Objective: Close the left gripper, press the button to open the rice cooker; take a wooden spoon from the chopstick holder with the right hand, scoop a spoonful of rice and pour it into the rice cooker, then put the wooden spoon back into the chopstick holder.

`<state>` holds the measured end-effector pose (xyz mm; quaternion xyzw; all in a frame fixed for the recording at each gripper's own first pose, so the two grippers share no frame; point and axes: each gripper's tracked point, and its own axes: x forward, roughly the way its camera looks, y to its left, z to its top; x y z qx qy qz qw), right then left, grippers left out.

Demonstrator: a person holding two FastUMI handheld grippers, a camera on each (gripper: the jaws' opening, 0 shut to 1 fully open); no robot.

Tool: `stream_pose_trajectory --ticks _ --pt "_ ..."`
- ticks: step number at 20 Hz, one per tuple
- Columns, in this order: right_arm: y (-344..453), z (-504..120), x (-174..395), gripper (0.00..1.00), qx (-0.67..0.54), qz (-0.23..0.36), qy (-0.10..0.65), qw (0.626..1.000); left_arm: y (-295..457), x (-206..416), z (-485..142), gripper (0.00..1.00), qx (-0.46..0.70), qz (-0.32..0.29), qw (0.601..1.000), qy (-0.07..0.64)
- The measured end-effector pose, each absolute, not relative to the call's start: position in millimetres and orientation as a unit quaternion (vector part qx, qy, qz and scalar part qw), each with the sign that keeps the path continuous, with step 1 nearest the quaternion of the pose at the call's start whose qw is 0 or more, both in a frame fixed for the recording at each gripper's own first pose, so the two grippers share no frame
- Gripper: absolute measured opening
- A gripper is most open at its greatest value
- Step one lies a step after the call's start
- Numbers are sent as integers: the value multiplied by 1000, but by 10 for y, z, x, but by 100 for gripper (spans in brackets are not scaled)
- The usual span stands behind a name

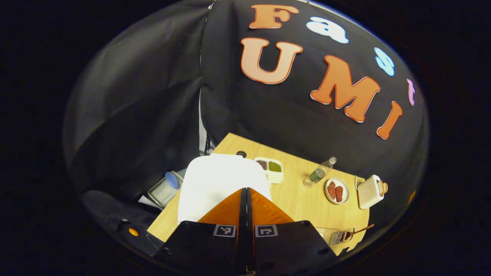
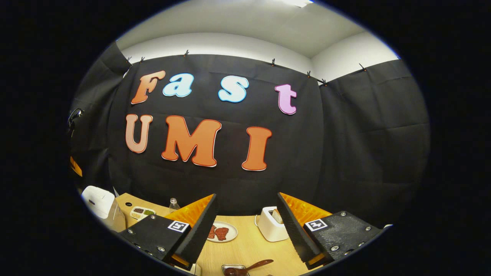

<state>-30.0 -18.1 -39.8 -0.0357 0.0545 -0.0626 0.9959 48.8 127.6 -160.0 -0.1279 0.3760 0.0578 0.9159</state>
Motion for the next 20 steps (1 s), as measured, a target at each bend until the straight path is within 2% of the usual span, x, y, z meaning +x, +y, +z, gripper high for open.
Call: stream_pose_trajectory --ticks 1,5,9,20 --pt "-206 -439 -327 94 -38 -69 60 995 1289 440 -1755 5 -136 56 903 403" --pt "-290 -589 -430 95 -38 -91 79 992 1185 221 -2226 5 -173 37 854 489" --pt "-315 -724 -476 94 -26 -106 95 990 1159 50 -2508 5 -188 30 827 529" --pt "-389 -887 -527 94 -31 -114 119 986 1354 299 -2746 5 -199 57 821 533"
